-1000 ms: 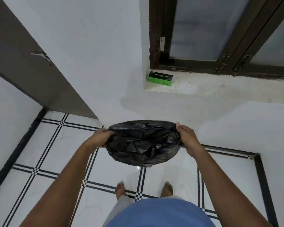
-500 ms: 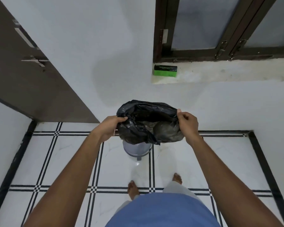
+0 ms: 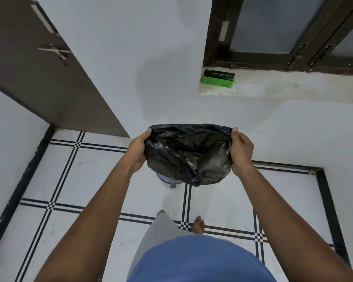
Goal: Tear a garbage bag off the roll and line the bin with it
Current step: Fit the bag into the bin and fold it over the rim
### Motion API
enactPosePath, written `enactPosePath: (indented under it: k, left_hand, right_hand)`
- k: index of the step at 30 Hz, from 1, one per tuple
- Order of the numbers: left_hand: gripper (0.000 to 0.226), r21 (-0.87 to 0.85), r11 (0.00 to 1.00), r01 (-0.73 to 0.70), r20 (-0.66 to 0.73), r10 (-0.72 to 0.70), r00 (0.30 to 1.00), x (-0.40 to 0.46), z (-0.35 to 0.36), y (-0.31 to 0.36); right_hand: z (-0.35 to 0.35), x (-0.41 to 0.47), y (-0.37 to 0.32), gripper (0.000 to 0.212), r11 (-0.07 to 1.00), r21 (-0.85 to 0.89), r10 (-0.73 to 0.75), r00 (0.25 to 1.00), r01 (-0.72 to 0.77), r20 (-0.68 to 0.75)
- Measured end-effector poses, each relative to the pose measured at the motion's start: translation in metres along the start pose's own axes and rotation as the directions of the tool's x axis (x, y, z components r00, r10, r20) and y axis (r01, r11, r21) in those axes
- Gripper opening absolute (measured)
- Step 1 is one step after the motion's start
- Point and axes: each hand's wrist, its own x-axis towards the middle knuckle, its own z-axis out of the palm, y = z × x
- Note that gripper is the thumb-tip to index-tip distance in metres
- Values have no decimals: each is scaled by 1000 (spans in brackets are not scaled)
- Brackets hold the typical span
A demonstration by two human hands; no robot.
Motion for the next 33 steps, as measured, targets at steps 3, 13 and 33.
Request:
enactPosePath:
  k: [3,13,33]
  left_hand:
    - [46,10,998,-55,-104,55,993,1,4,-7]
    - [42,83,996,-37,-109,46,993,12,17,-2]
    - [43,157,987,43,-113,-25,993,25,20,-17]
  right_hand:
    - [-1,2,-1,55,999,21,27,999,-27,29]
    - [-5,12,8,51,995,81,57,997,-61,57]
    - [-25,12,21,43,986,96,134,989,-140,60]
